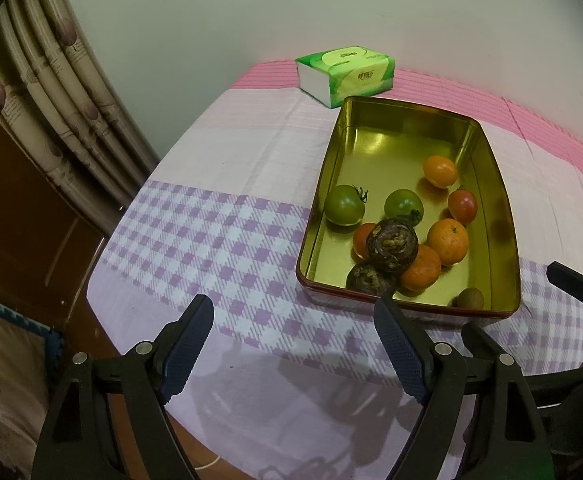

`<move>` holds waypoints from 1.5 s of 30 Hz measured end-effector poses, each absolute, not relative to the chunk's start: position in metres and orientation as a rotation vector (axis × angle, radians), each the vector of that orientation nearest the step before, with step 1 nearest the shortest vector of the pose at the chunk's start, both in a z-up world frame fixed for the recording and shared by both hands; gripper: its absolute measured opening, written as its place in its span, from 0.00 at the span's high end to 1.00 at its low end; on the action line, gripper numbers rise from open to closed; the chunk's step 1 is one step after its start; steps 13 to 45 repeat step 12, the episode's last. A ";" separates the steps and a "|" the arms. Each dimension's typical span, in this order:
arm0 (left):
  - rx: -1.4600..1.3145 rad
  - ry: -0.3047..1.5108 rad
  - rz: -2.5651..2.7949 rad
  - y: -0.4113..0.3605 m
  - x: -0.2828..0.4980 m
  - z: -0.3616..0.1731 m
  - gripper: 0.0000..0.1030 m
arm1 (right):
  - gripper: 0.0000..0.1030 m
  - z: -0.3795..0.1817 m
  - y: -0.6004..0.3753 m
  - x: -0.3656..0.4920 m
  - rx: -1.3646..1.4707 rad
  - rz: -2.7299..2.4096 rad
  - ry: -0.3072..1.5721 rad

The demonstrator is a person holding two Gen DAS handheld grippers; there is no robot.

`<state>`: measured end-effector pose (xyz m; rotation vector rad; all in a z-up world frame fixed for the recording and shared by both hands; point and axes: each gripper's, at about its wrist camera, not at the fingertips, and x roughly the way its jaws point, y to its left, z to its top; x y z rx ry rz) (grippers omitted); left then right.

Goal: Organize fruits

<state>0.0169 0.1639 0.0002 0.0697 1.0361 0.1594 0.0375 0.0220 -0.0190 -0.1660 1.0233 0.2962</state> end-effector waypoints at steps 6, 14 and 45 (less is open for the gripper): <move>0.068 1.044 0.136 0.164 0.018 0.000 0.20 | 0.02 -0.021 0.022 0.037 -0.168 0.300 1.029; 0.064 1.046 0.122 0.164 0.017 0.000 0.18 | 0.02 -0.021 0.022 0.038 -0.169 0.300 1.030; 0.064 1.046 0.122 0.164 0.017 0.000 0.18 | 0.02 -0.021 0.022 0.038 -0.169 0.300 1.030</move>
